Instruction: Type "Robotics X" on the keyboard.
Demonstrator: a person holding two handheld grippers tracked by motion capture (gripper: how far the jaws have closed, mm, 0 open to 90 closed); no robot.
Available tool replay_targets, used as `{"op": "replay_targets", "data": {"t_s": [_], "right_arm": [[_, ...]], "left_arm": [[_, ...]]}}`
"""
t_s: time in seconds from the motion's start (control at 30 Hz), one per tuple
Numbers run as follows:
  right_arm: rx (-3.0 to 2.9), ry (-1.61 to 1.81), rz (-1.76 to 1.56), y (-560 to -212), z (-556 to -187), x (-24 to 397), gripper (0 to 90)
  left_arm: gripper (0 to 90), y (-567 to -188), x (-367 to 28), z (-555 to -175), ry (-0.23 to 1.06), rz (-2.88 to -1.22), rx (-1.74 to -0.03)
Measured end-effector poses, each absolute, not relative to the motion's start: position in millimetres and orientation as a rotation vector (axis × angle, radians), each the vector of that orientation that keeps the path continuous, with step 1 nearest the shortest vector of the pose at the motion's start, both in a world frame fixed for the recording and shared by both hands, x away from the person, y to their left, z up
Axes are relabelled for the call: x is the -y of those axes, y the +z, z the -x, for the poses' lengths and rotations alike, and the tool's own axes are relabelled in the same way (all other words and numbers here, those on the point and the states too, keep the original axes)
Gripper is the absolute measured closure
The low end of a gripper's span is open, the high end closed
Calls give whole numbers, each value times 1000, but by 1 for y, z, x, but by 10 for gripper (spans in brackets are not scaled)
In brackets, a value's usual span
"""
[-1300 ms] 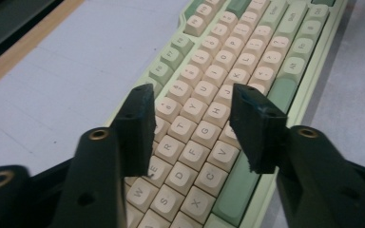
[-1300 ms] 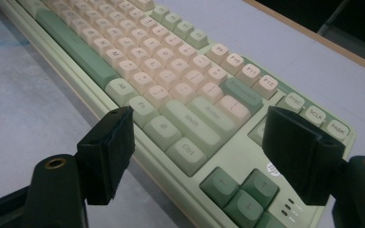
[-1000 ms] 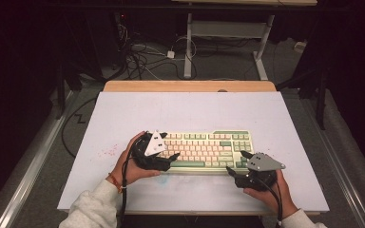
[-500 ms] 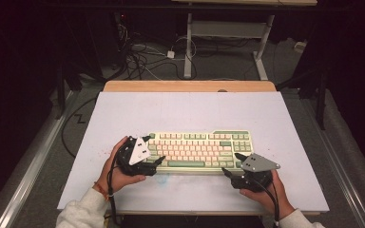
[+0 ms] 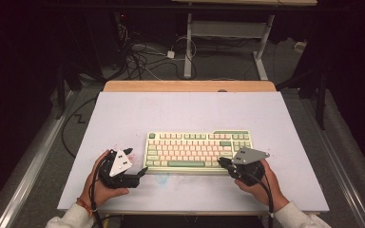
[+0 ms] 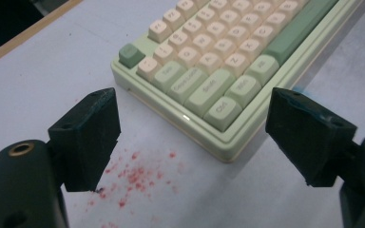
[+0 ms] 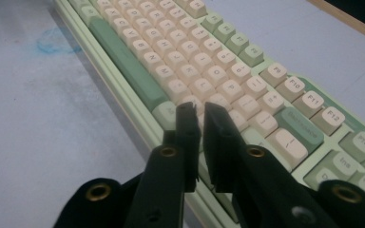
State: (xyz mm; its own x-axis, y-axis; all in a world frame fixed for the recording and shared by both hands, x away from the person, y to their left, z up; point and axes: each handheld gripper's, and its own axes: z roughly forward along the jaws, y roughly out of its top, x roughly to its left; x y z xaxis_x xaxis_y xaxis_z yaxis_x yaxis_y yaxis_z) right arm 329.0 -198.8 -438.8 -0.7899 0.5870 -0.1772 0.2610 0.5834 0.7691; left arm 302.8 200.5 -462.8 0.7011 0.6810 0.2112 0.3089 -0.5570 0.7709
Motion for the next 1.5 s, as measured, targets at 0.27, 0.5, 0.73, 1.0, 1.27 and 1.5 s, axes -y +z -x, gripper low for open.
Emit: {"op": "replay_targets", "data": {"t_s": [0.27,0.5,0.73,1.0,1.27,1.5], "right_arm": [[-2430,1054,-648,-434,-356,177,900],[-2461,1010,-647,-441,-385,156,899],[-2480,962,-658,-448,-398,145,899],[-2478,944,-686,-454,-405,141,899],[-2481,918,-696,-456,-403,137,900],[-2471,971,-709,-450,-400,142,899]], "left_arm": [[178,-469,-198,-297,634,-2205,-752],[179,-470,-198,-299,637,-2203,-759],[180,-470,-198,-299,625,-2202,-765],[180,-470,-198,-300,632,-2201,-770],[180,-471,-197,-301,628,-2209,-770],[180,-471,-199,-301,633,-2213,-773]]}}
